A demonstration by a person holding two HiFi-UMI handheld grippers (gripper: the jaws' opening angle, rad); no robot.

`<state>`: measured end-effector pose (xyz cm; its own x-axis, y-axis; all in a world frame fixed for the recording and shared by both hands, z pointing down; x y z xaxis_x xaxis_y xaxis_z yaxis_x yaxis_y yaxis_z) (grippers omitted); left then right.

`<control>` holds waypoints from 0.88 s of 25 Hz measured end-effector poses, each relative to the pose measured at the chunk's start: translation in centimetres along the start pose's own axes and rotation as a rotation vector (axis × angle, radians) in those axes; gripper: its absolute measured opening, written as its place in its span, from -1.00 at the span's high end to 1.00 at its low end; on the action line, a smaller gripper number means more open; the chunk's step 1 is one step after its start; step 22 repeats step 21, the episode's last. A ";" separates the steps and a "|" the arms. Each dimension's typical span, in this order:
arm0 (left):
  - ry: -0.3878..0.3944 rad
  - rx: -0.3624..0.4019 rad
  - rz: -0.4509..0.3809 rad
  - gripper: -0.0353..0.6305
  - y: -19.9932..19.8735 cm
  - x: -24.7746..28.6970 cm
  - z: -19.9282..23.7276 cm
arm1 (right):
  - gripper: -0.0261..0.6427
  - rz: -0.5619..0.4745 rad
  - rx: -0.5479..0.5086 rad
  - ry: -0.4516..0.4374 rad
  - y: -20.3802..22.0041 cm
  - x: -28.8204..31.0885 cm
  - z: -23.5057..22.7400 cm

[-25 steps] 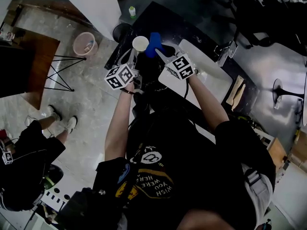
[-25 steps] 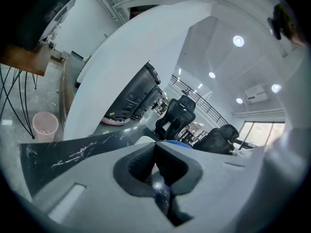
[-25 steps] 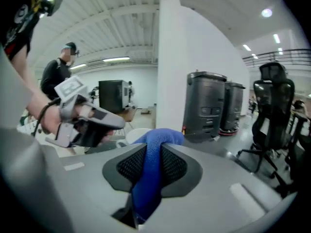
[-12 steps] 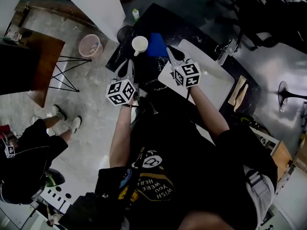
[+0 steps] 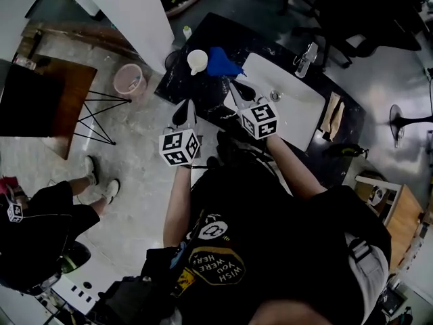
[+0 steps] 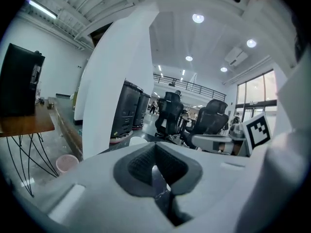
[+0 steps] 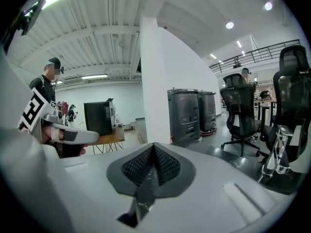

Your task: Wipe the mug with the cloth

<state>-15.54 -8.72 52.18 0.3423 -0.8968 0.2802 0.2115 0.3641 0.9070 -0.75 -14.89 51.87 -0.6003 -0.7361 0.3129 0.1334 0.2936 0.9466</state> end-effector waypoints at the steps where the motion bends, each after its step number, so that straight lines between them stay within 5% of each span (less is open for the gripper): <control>1: 0.005 -0.001 -0.010 0.88 -0.2 -0.7 -0.2 | 0.92 -0.002 0.002 0.006 0.1 -0.6 0.5; 9: 0.037 0.027 -0.028 0.88 -0.1 -4.2 -2.2 | 0.92 0.003 0.020 0.064 1.5 -4.2 1.5; 22: 0.067 0.031 -0.057 0.88 0.0 -4.4 -5.4 | 0.92 -0.029 -0.011 0.027 0.6 -7.1 1.9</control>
Point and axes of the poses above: the fingertips, and each gripper's own axes: x forward along the fingers, z to its left, y out of its underside, the point moved 2 cm from there along -x, backward along the fingers, and after that the axes turned 2 degrees about y, right-handed, at the moved point
